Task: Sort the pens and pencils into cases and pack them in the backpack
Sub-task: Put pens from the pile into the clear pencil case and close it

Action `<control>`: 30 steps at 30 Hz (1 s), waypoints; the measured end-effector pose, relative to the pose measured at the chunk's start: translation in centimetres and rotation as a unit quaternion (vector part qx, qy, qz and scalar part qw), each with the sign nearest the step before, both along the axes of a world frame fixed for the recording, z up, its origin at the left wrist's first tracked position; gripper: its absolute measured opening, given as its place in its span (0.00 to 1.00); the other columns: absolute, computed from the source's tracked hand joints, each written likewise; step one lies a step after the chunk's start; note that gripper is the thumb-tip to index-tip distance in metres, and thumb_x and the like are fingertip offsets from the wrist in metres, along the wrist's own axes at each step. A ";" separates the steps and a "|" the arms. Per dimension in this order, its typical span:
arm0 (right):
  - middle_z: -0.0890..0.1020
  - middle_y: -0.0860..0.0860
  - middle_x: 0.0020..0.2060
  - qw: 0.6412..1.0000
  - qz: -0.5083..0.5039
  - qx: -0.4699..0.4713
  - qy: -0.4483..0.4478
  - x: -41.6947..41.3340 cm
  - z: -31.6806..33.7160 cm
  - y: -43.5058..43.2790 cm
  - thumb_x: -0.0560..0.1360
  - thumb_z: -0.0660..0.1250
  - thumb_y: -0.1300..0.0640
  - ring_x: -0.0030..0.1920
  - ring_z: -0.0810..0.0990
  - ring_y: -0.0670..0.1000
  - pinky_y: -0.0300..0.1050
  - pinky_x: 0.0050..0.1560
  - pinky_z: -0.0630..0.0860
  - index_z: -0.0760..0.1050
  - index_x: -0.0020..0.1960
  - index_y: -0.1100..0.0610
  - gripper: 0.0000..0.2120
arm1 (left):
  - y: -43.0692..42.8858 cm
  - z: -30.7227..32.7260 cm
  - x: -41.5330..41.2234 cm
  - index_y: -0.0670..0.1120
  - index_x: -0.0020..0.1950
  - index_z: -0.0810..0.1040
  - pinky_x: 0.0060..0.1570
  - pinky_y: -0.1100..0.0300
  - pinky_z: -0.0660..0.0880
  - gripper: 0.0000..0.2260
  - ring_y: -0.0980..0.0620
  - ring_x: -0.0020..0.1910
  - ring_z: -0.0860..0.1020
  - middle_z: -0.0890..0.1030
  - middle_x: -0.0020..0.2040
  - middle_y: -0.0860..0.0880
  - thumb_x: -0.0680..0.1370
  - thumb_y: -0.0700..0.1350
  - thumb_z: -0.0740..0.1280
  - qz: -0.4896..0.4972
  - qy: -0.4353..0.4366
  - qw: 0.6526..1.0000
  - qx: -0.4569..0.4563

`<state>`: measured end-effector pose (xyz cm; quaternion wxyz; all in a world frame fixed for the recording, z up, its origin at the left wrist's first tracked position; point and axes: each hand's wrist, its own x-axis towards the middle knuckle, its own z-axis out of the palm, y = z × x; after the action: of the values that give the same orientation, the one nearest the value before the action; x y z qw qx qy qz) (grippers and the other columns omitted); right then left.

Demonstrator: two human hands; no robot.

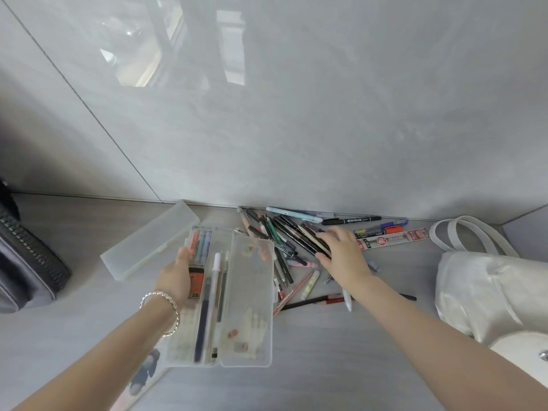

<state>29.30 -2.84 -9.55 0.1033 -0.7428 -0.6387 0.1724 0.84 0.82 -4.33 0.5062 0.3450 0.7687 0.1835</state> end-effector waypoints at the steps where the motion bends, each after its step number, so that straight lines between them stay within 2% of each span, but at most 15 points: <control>1: 0.76 0.54 0.58 0.999 0.016 0.033 0.010 -0.1 0.2 -0.2 0.73 0.67 0.60 0.61 0.69 0.55 0.50 0.63 0.66 0.77 0.59 0.56 0.14 | 0.0 0.0 0.0 0.44 0.58 0.74 0.29 0.58 0.69 0.23 0.47 0.31 0.72 0.74 0.35 0.43 0.81 0.57 0.47 -0.008 0.004 1.000 0.005; 4: 0.80 0.52 0.44 0.982 0.184 0.035 0.028 -0.9 0.8 -1.6 0.68 0.70 0.66 0.47 0.76 0.52 0.46 0.49 0.71 0.82 0.47 0.56 0.09 | 0.1 -0.1 -0.6 0.43 0.63 0.74 0.29 0.58 0.69 0.26 0.47 0.33 0.73 0.76 0.38 0.42 0.81 0.58 0.46 -0.025 0.013 1.000 0.010; 7: 0.80 0.48 0.40 0.951 0.304 -0.012 -0.051 -1.6 0.2 -2.9 0.61 0.73 0.66 0.43 0.79 0.51 0.46 0.43 0.77 0.80 0.44 0.53 0.14 | 0.2 -0.1 -1.3 0.45 0.64 0.73 0.37 0.54 0.74 0.26 0.44 0.38 0.75 0.77 0.41 0.42 0.80 0.59 0.46 -0.021 0.012 1.000 0.012; 9: 0.81 0.46 0.39 0.944 0.319 -0.019 -0.086 -2.0 -0.3 -3.1 0.57 0.75 0.65 0.41 0.79 0.49 0.44 0.41 0.79 0.79 0.44 0.52 0.18 | 0.2 -0.3 -1.6 0.45 0.65 0.74 0.46 0.50 0.75 0.28 0.41 0.45 0.76 0.78 0.46 0.41 0.80 0.60 0.46 -0.014 0.006 1.000 0.009; 12: 0.81 0.46 0.39 0.937 0.321 -0.016 -0.135 -1.9 -0.6 -2.7 0.53 0.77 0.65 0.40 0.80 0.48 0.40 0.39 0.77 0.79 0.45 0.52 0.23 | 0.2 -0.3 -1.6 0.43 0.62 0.74 0.36 0.54 0.74 0.27 0.41 0.43 0.76 0.76 0.42 0.41 0.80 0.59 0.47 0.001 0.003 1.000 -0.001; 16: 0.79 0.48 0.31 0.925 0.318 -0.004 -0.210 -1.8 0.0 -2.2 0.45 0.78 0.64 0.32 0.78 0.48 0.39 0.32 0.76 0.78 0.36 0.54 0.21 | -0.1 -0.1 -1.2 0.41 0.60 0.74 0.30 0.55 0.72 0.26 0.44 0.36 0.74 0.75 0.38 0.41 0.81 0.58 0.47 0.009 -0.002 1.000 -0.006; 17: 0.79 0.50 0.33 0.932 0.297 -0.002 -0.206 -1.8 0.0 -2.1 0.48 0.78 0.66 0.35 0.78 0.50 0.41 0.37 0.77 0.79 0.40 0.56 0.21 | -0.2 -0.2 -1.2 0.41 0.60 0.74 0.32 0.55 0.73 0.26 0.44 0.36 0.74 0.75 0.37 0.42 0.81 0.58 0.47 0.010 -0.002 1.000 -0.003; 19: 0.78 0.54 0.46 0.951 0.259 -0.024 -0.168 -2.2 0.7 -2.0 0.65 0.69 0.68 0.48 0.76 0.54 0.46 0.52 0.73 0.75 0.55 0.60 0.18 | -0.3 -0.3 -1.4 0.41 0.62 0.74 0.35 0.54 0.74 0.27 0.43 0.37 0.75 0.75 0.37 0.43 0.81 0.58 0.47 0.007 0.000 1.000 0.003; 21: 0.75 0.55 0.54 0.968 0.203 -0.058 -0.138 -2.4 0.5 -1.5 0.74 0.57 0.68 0.55 0.71 0.55 0.46 0.55 0.67 0.69 0.61 0.61 0.16 | -0.4 -0.4 -1.6 0.41 0.61 0.74 0.33 0.56 0.73 0.27 0.44 0.35 0.74 0.75 0.35 0.43 0.81 0.58 0.46 0.001 0.002 1.000 0.007; 23: 0.75 0.55 0.53 0.972 0.180 -0.081 -0.124 -3.4 0.6 -1.2 0.75 0.57 0.64 0.55 0.71 0.55 0.46 0.53 0.69 0.71 0.60 0.61 0.13 | -0.5 -0.3 -1.7 0.40 0.59 0.74 0.32 0.57 0.72 0.26 0.45 0.33 0.74 0.75 0.35 0.43 0.81 0.57 0.46 0.003 -0.002 1.000 0.007; 24: 0.77 0.55 0.50 0.972 0.173 -0.072 -0.142 -3.9 0.4 -1.0 0.74 0.62 0.62 0.52 0.74 0.55 0.46 0.51 0.72 0.74 0.56 0.61 0.11 | -0.6 -0.2 -1.7 0.40 0.57 0.74 0.31 0.57 0.71 0.25 0.45 0.33 0.73 0.74 0.35 0.43 0.81 0.57 0.46 0.006 -0.004 1.000 0.006; 26: 0.79 0.53 0.37 0.974 0.160 -0.060 -0.151 -4.8 0.4 -0.4 0.61 0.77 0.59 0.40 0.78 0.52 0.43 0.36 0.76 0.79 0.40 0.58 0.11 | -0.7 -0.1 -1.7 0.41 0.54 0.73 0.29 0.57 0.71 0.24 0.45 0.32 0.73 0.73 0.35 0.42 0.81 0.57 0.46 0.015 -0.009 1.000 0.003; 27: 0.79 0.52 0.33 0.971 0.152 -0.043 -0.178 -5.1 0.2 -0.2 0.56 0.80 0.58 0.37 0.79 0.52 0.42 0.32 0.76 0.79 0.37 0.58 0.12 | -0.8 -0.1 -1.7 0.41 0.54 0.73 0.29 0.56 0.71 0.23 0.45 0.32 0.73 0.73 0.35 0.42 0.81 0.57 0.46 0.019 -0.011 1.000 0.000; 28: 0.80 0.54 0.37 0.968 0.147 -0.074 -0.189 -5.5 0.4 0.1 0.60 0.78 0.59 0.40 0.79 0.53 0.43 0.36 0.76 0.80 0.40 0.59 0.11 | -0.9 0.0 -1.7 0.41 0.53 0.72 0.29 0.56 0.70 0.23 0.45 0.32 0.73 0.73 0.35 0.42 0.81 0.57 0.47 0.023 -0.014 1.000 -0.003; 30: 0.77 0.57 0.51 0.968 0.127 -0.100 -0.194 -5.6 0.1 0.7 0.75 0.64 0.62 0.55 0.74 0.57 0.48 0.53 0.73 0.75 0.54 0.63 0.09 | -1.3 0.2 -1.6 0.40 0.51 0.73 0.28 0.56 0.70 0.24 0.45 0.32 0.73 0.73 0.35 0.42 0.81 0.57 0.46 0.025 -0.022 0.999 -0.010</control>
<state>23.66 -2.18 -9.48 -0.1197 -0.6810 -0.7154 0.1000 -0.76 -0.44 -4.13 0.5218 0.3167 0.7674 0.1964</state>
